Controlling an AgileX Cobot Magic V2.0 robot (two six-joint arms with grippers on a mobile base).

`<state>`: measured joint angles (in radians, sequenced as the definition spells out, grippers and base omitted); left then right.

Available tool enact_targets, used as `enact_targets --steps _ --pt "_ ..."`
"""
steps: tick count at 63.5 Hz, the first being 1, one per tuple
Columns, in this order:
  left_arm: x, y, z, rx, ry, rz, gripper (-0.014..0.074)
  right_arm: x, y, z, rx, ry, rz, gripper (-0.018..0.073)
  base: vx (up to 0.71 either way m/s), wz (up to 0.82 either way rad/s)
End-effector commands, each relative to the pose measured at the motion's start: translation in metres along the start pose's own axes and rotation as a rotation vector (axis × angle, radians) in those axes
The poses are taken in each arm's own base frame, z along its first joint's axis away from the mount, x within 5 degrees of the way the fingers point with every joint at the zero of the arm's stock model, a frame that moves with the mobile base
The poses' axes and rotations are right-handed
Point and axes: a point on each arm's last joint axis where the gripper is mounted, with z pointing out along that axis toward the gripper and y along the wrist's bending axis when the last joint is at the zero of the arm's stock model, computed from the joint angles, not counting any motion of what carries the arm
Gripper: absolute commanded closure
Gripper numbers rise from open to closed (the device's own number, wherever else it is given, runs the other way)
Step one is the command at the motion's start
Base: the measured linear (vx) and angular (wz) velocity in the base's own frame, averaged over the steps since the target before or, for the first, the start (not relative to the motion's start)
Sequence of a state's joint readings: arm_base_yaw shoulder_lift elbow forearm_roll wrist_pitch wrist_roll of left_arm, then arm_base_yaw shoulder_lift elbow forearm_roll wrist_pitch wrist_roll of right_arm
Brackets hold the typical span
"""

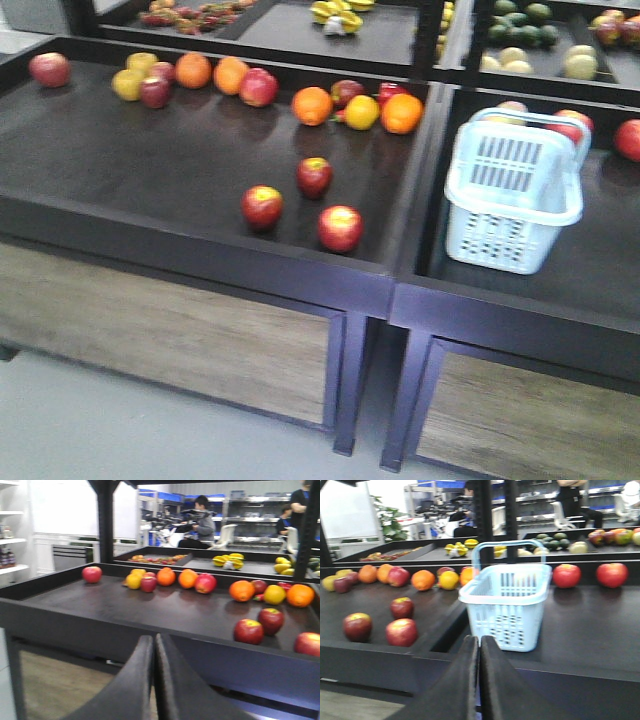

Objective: Pick three apples into basket with both arms
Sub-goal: 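Drive up to the fruit table holding the light-blue basket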

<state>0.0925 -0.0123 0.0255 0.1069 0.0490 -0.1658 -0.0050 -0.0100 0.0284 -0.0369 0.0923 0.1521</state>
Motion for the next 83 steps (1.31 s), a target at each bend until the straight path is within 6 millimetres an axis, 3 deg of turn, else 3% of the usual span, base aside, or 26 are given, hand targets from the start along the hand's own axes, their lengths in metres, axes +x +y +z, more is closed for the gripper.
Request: enact_targets --steps 1,35,83 --pt "-0.0154 -0.0016 -0.0025 0.014 -0.113 -0.003 0.0604 -0.0054 0.0006 -0.0009 -0.006 -0.076 -0.014 0.0564 0.04 -0.51" --pt "-0.0154 -0.0016 -0.0025 0.014 -0.113 -0.003 0.0604 -0.0054 0.0006 -0.0009 -0.006 -0.076 -0.014 0.0564 0.05 -0.45" --pt "-0.0154 -0.0016 -0.0025 0.014 -0.113 -0.003 0.0604 -0.0054 0.0006 -0.0009 -0.006 -0.076 -0.014 0.0564 0.07 -0.15"
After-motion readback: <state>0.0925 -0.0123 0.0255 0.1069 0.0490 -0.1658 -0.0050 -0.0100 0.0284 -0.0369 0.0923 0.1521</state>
